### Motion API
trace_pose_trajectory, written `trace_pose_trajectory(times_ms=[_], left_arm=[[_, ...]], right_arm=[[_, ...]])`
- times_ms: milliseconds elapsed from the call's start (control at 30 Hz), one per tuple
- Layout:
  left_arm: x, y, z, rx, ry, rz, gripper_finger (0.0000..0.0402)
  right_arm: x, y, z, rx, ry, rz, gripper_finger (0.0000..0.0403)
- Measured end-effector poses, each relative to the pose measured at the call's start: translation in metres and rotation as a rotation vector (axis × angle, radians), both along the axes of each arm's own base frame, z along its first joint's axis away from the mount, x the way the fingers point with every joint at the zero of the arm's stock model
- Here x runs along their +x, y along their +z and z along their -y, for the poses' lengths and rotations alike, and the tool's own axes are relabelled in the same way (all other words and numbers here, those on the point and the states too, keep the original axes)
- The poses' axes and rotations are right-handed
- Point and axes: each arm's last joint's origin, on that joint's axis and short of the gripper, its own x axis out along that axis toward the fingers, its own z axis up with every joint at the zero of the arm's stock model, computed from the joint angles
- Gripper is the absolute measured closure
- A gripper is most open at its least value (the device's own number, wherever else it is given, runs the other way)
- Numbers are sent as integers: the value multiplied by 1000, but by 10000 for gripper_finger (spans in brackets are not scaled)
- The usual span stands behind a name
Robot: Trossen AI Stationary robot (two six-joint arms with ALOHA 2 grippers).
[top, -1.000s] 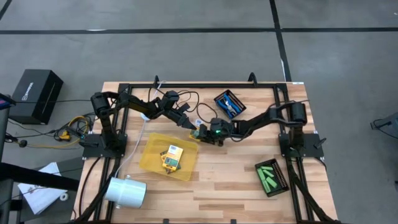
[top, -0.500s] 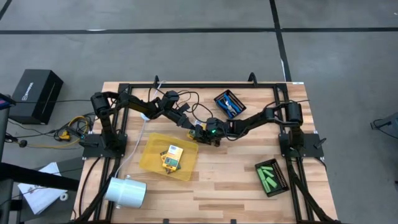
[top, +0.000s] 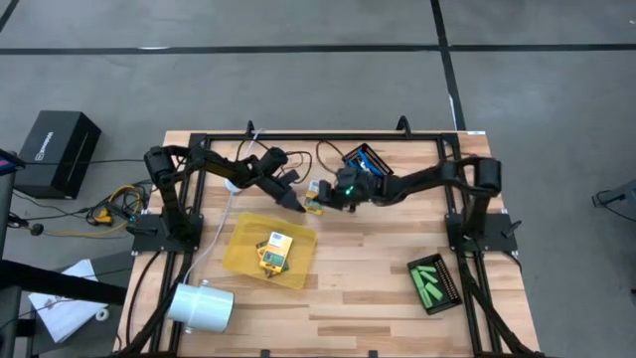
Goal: Pick & Place School Supplies
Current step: Put the pack of crayon into the yellow bin
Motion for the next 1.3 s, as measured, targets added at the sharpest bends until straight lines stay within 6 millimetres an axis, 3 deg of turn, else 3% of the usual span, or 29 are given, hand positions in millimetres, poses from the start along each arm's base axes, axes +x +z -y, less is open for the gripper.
trace_pose_trajectory(times_ms=[100, 233, 500, 667, 1000, 1300], left_arm=[[3, 2, -3, 40, 38, -11, 328], [8, 6, -7, 82, 76, -12, 361], [6, 6, -15, 130, 132, -56, 397], [-1, 1, -7, 75, 53, -138, 370], [-3, 0, -1, 51, 141, -257, 248], [-3, -1, -1, 21, 219, -310, 248]], right_arm=[[-9, 17, 10, -58, 31, 6, 257], [-22, 54, 21, -139, 80, 70, 277], [-72, 102, 40, -251, 153, 12, 291], [-102, 126, 46, -310, 176, 2, 273], [-136, 155, 43, -392, 192, 44, 246], [-139, 162, 41, -430, 216, 79, 253]])
